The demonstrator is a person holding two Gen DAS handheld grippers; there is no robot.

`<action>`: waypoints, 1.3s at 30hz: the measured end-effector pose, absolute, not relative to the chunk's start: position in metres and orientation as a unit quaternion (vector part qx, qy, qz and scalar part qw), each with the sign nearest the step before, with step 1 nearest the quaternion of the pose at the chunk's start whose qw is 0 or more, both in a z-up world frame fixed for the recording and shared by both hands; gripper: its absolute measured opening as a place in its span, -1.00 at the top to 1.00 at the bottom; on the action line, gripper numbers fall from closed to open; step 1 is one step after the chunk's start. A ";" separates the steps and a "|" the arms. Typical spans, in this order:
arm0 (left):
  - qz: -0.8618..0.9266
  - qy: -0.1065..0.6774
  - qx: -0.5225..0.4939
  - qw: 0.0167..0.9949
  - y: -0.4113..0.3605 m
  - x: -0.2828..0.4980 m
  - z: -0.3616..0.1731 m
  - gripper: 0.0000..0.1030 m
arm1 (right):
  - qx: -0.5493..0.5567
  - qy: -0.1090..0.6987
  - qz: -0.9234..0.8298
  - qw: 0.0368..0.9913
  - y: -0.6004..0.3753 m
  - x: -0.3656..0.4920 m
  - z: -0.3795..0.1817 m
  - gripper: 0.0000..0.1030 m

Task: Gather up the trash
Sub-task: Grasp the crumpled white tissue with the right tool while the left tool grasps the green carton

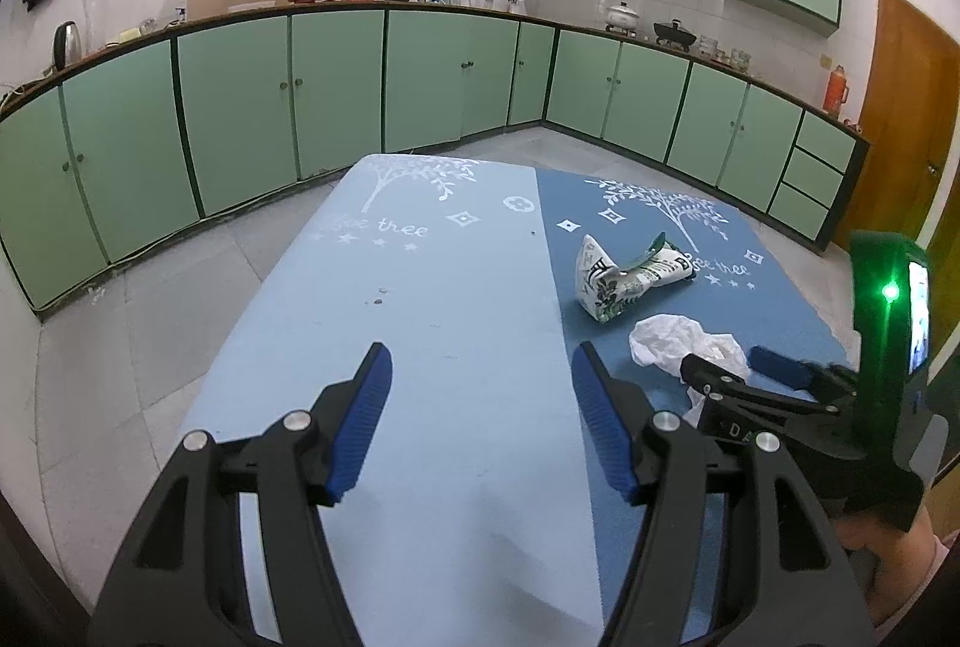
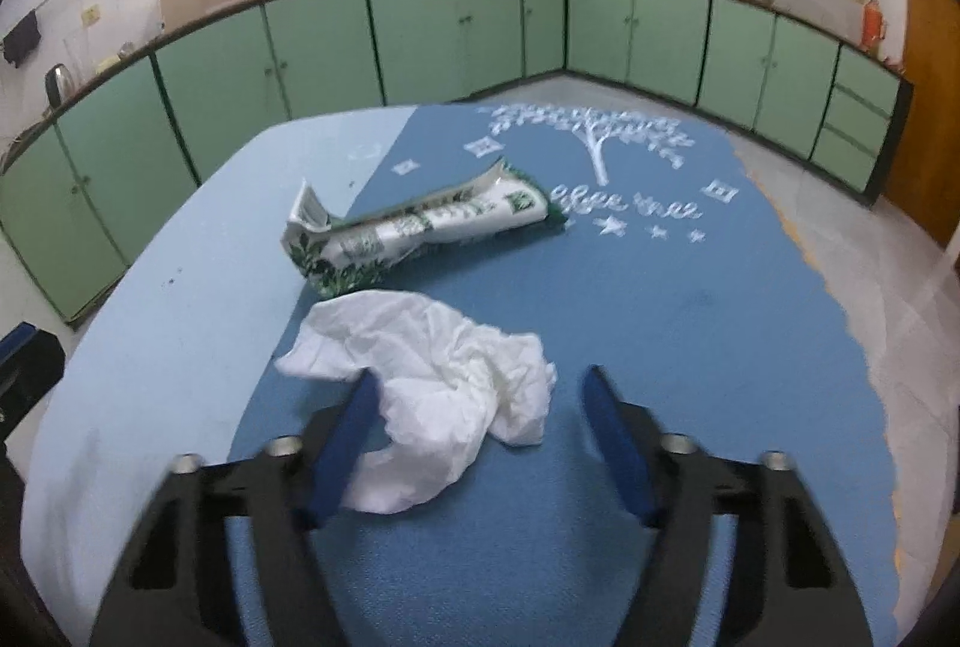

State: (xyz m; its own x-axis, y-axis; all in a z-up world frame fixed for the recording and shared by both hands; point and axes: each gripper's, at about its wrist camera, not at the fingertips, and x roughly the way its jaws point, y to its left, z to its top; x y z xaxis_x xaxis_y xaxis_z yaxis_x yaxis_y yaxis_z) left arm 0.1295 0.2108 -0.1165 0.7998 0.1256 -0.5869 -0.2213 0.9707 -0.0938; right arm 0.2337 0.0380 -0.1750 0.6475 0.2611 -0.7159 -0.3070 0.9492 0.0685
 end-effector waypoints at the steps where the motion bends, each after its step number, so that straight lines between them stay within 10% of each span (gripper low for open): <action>1: 0.091 0.304 -0.077 0.945 0.209 0.131 -0.117 -0.19 | -0.027 0.396 0.160 0.904 0.037 0.235 -0.176 0.14; 7: 0.081 0.310 -0.079 0.944 0.203 0.143 -0.118 -0.21 | -0.019 0.409 0.181 0.894 0.036 0.234 -0.180 0.80; 33: 0.019 0.364 -0.114 0.924 0.165 0.269 -0.152 -0.33 | 0.008 0.359 0.108 0.927 -0.043 0.256 -0.159 0.83; 39: -0.002 0.378 -0.122 0.918 0.158 0.271 -0.161 0.16 | 0.007 0.359 0.107 0.927 -0.044 0.254 -0.160 0.83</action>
State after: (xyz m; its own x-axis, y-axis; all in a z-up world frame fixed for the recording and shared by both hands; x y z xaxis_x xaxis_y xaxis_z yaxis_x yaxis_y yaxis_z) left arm 0.2711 0.1575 -0.1612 0.7141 -0.0965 -0.6934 -0.0884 0.9701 -0.2260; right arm 0.2537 -0.0442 -0.1602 0.7194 0.2025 -0.6644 -0.1927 0.9772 0.0892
